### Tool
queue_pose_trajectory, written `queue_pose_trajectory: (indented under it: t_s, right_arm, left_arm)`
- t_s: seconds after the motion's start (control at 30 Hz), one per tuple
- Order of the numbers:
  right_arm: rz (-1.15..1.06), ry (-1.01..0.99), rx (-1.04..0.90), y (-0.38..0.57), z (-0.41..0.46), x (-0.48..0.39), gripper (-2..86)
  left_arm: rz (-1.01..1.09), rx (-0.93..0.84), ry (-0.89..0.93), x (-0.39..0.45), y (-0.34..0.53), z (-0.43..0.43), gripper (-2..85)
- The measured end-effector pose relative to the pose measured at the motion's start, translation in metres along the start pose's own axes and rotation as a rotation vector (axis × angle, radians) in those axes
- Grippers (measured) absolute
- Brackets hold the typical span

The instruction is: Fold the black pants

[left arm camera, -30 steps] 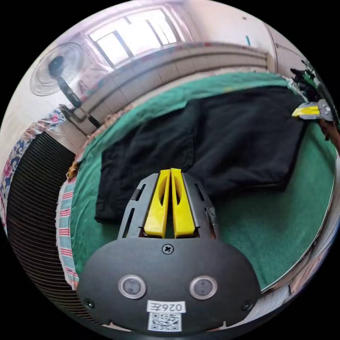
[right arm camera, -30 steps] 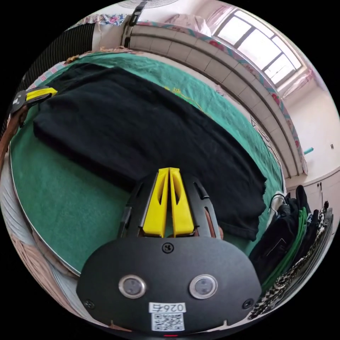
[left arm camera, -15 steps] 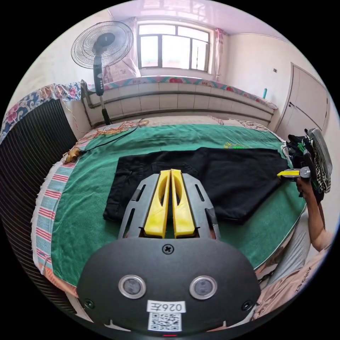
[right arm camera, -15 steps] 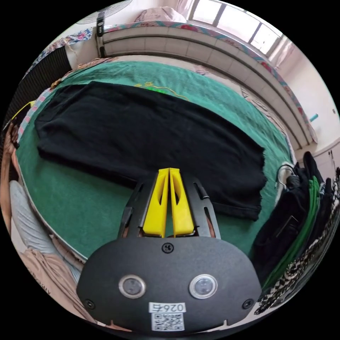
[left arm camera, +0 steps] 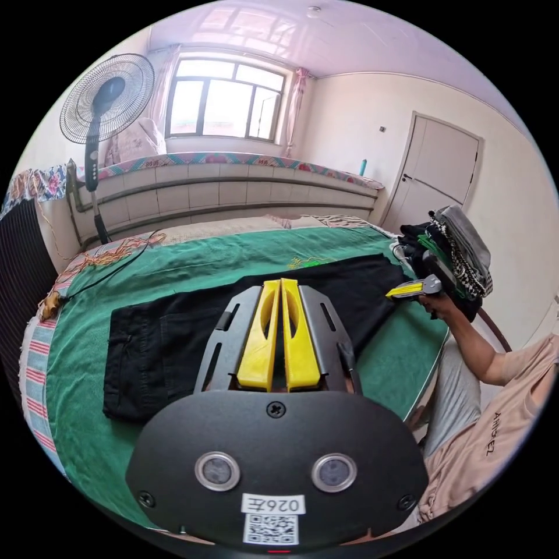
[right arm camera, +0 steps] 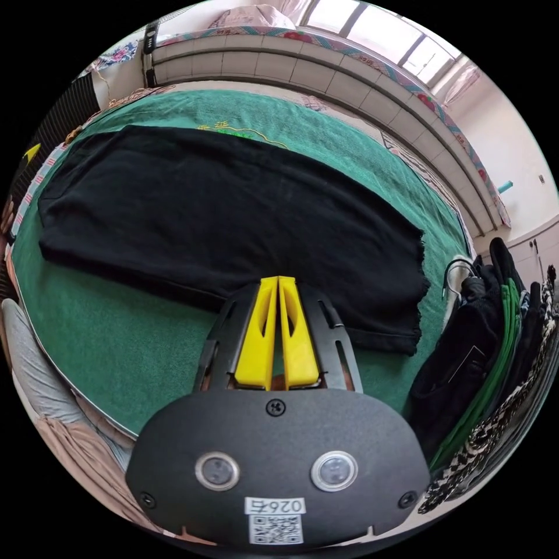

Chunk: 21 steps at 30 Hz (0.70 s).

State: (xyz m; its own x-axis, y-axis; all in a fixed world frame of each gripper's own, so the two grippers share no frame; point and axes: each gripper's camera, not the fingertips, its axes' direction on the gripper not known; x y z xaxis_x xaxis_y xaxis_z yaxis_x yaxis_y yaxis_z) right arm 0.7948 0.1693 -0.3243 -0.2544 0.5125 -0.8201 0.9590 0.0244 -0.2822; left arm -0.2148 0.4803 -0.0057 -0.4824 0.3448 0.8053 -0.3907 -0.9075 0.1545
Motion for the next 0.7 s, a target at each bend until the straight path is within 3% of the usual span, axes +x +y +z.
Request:
queue_pose_trajectory:
  t_s: [0.33,0.43,0.6,0.7]
  right_arm:
    - [0.269,0.010,0.388,-0.176,-0.244,0.204,-1.4]
    - [0.444,-0.071,0.405,-0.217,-0.295,0.316,-1.3]
    - [0.896,-0.394,0.402,-0.228,-0.329,0.567,-0.7]
    - [1.012,-0.441,0.402,-0.237,-0.354,0.671,0.3]
  left_arm:
    - [-0.079,0.194,0.136,0.036,-0.014,-0.009,-0.9]
    - [-0.059,0.184,0.150,0.057,-0.025,0.012,-1.0]
    - [0.036,0.130,0.174,0.111,-0.053,0.068,-0.8]
    - [0.133,0.085,0.145,0.157,-0.082,0.122,-0.2]
